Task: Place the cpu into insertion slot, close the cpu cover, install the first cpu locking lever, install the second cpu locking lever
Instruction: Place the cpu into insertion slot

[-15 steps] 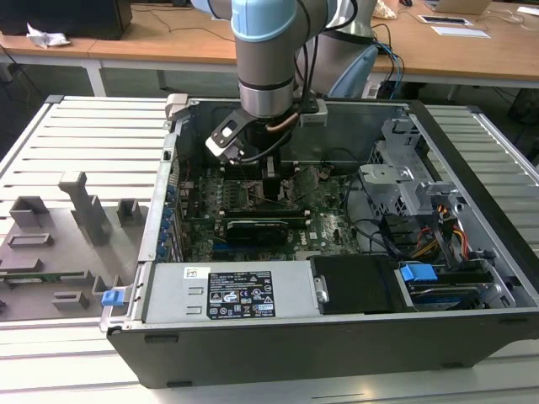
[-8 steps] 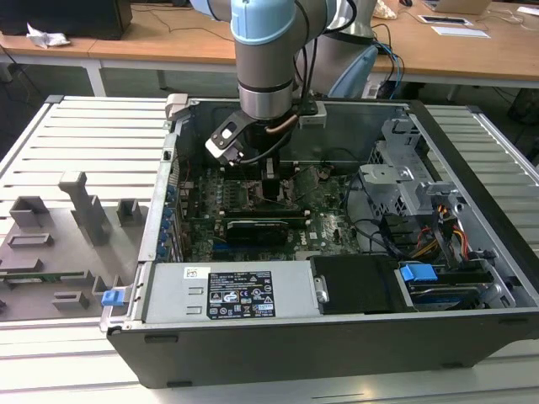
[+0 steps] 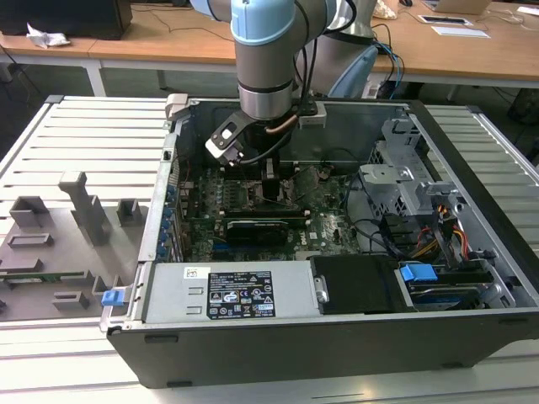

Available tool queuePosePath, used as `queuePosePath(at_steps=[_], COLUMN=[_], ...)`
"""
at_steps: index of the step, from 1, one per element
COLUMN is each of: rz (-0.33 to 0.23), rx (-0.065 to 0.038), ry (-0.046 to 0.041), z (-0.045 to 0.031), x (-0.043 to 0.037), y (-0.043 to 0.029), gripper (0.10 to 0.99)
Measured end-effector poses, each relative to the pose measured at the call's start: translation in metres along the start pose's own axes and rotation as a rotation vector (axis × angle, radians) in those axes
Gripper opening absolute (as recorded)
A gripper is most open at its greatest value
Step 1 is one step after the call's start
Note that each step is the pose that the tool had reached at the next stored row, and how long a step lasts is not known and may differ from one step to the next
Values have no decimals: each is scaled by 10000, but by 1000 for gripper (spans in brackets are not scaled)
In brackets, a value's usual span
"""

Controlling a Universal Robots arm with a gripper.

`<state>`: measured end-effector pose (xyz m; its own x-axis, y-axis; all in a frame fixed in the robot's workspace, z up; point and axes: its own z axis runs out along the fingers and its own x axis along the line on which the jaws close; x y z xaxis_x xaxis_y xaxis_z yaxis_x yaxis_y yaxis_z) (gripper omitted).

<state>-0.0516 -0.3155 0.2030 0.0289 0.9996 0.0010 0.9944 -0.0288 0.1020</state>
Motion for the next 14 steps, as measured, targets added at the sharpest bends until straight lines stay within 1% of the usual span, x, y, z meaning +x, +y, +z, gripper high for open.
queuePosePath(at_steps=[1, 5, 9, 11, 12, 13, 14], rz=[0, 0, 1, 5, 5, 5, 5], rx=[0, -1, 2, 31, 55, 90, 118], ry=[0, 0, -3, -2, -3, -5, -7], z=[0, 0, -49, -60, -62, -64, -67], x=[0, 1, 1, 2, 2, 2, 2], y=[0, 0, 6, 19, 25, 36, 46], gripper=[604, 604, 604, 604, 588, 459, 459])
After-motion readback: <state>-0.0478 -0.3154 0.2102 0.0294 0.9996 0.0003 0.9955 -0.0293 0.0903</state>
